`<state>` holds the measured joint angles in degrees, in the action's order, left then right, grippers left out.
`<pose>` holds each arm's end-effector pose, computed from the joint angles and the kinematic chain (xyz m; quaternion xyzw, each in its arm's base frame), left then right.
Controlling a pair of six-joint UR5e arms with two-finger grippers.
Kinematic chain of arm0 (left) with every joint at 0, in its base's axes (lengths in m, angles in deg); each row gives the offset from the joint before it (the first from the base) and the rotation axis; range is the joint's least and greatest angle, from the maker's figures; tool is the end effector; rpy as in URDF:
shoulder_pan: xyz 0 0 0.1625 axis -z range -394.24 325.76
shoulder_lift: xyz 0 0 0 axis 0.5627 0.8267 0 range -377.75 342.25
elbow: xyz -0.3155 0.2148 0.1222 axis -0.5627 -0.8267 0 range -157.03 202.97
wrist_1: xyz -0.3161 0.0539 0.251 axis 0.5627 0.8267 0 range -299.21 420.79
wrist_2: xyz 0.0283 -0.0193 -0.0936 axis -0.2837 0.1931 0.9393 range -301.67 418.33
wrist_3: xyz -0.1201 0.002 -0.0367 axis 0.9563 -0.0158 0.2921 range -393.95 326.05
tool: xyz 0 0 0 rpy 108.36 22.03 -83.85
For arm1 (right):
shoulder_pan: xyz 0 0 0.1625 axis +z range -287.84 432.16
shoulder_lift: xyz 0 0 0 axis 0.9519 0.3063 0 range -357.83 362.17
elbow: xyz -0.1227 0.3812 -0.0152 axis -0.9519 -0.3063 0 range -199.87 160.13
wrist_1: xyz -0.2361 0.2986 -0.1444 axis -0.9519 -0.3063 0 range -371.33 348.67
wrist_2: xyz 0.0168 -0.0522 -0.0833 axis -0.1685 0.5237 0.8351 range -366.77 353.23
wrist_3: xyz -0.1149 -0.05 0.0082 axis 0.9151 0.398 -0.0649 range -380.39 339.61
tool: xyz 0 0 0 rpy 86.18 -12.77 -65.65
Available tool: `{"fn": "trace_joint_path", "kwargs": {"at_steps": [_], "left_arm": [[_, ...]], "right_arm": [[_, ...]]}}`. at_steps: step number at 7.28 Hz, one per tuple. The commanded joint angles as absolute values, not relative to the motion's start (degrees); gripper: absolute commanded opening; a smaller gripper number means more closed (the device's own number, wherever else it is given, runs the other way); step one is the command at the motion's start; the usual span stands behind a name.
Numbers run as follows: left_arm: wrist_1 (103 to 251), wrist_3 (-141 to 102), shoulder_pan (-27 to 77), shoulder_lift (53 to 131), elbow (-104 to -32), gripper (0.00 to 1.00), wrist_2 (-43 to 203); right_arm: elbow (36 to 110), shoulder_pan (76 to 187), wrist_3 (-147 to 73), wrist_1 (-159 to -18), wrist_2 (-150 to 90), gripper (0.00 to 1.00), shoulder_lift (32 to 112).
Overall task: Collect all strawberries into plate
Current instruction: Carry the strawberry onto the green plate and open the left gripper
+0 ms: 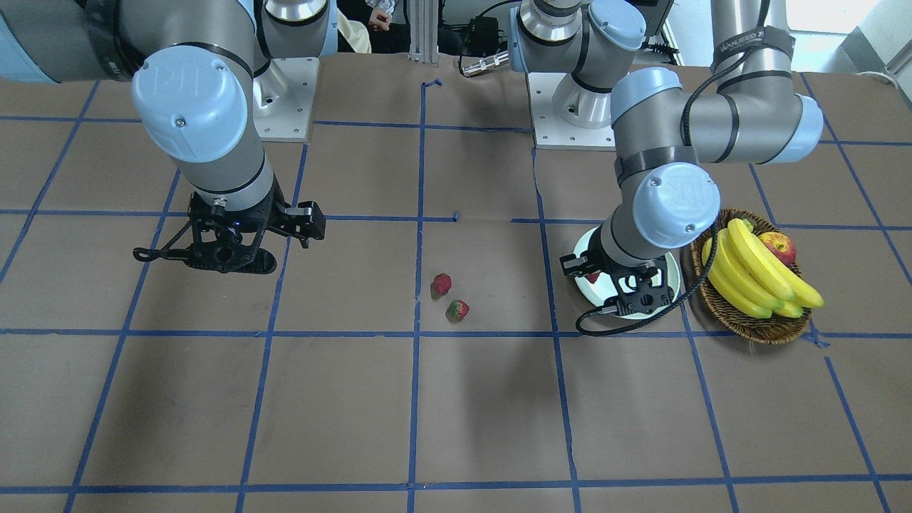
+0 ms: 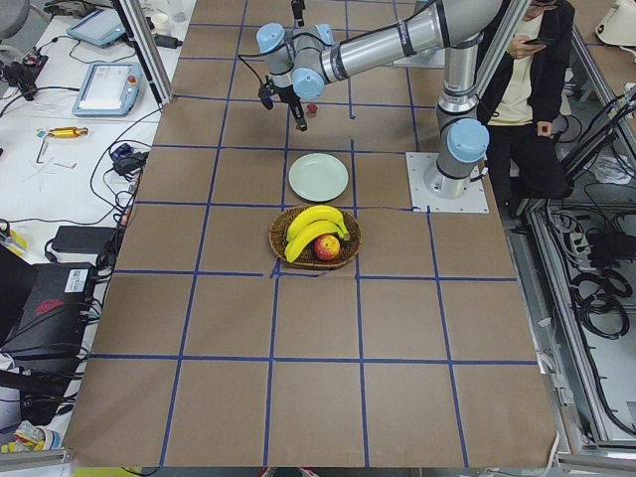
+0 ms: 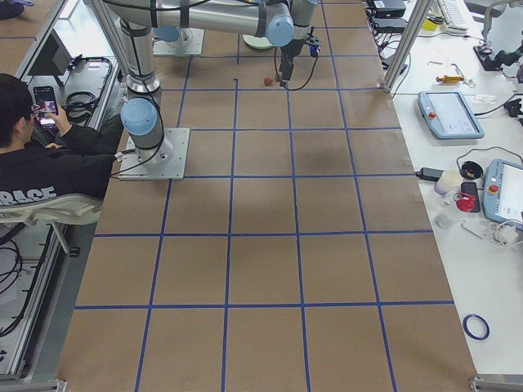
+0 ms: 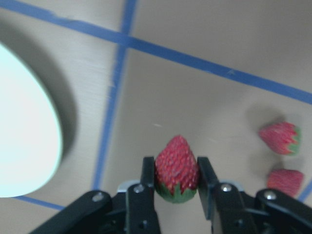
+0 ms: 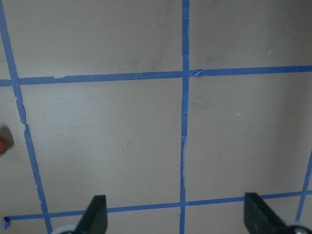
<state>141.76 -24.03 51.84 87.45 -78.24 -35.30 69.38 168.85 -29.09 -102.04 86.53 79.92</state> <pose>-0.0904 -0.5148 0.2288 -0.1143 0.9814 0.1492 0.0392 0.1876 -0.5182 0.3356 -0.0147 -0.9950 -0.0894 0.0411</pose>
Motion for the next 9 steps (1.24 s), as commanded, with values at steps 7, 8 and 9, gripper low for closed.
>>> {"fn": "trace_joint_path", "kwargs": {"at_steps": [7, 8, 9], "left_arm": [[140.9, -33.8, 45.6, 89.7, -82.4, 1.00, -41.7], [138.9, -33.6, 46.3, 89.7, -80.0, 1.00, -39.7], [138.8, -31.6, 46.4, 89.8, -78.3, 1.00, -33.1]], "right_arm": [[69.9, 168.9, -29.1, -102.0, 86.4, 1.00, 79.4], [69.9, 168.9, -29.1, -102.0, 86.2, 1.00, 79.4], [69.9, 168.9, -29.1, -102.0, 86.4, 1.00, 79.4]]}}
